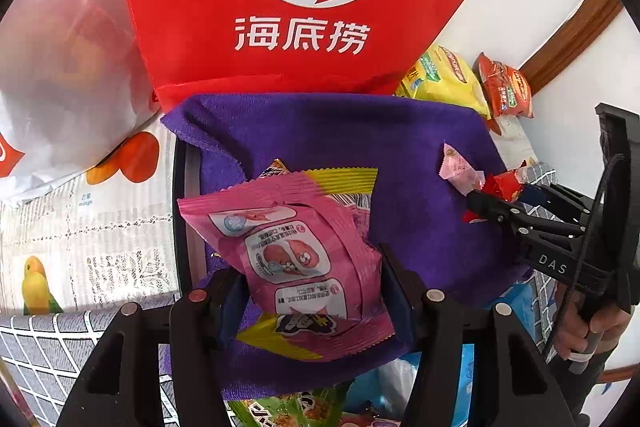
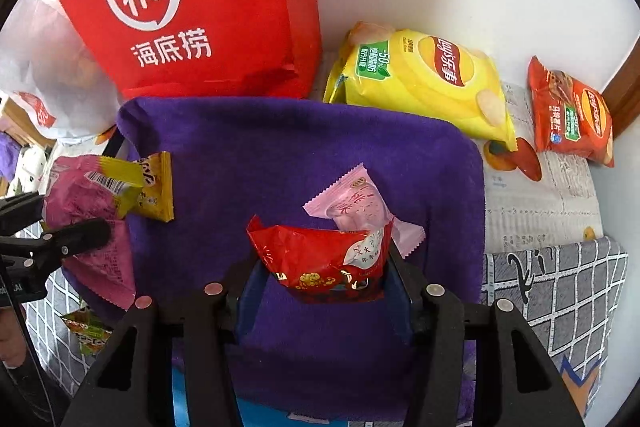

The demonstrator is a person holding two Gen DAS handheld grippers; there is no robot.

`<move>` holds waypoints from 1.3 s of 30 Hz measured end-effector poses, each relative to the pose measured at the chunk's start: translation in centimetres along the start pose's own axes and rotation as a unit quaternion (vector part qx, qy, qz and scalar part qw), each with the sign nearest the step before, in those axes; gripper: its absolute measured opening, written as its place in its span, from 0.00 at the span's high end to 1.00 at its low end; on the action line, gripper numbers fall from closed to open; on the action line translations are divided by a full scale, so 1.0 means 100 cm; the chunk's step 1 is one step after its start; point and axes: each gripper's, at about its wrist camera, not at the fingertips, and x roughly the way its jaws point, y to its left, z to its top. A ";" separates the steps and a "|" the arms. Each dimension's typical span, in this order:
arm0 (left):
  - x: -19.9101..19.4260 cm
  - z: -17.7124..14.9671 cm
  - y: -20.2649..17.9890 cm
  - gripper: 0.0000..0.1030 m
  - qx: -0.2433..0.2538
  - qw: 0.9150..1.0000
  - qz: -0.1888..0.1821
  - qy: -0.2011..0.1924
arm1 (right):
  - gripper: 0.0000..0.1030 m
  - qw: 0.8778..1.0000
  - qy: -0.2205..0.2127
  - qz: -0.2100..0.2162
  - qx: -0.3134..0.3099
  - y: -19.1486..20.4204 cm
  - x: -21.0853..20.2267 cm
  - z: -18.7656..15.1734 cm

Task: Organize snacks

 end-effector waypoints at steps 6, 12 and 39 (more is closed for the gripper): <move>-0.011 0.000 0.003 0.43 -0.003 1.000 -0.015 -0.003 | 0.32 1.000 0.000 0.004 0.001 0.002 -0.002 0.004; -0.025 0.000 0.001 0.27 0.009 1.000 -0.010 -0.021 | 0.25 1.000 -0.021 0.007 0.002 0.009 -0.019 0.006; -0.137 -0.025 -0.032 0.27 0.071 0.983 -0.037 -0.166 | 0.24 0.978 -0.207 -0.021 0.028 0.037 -0.154 -0.070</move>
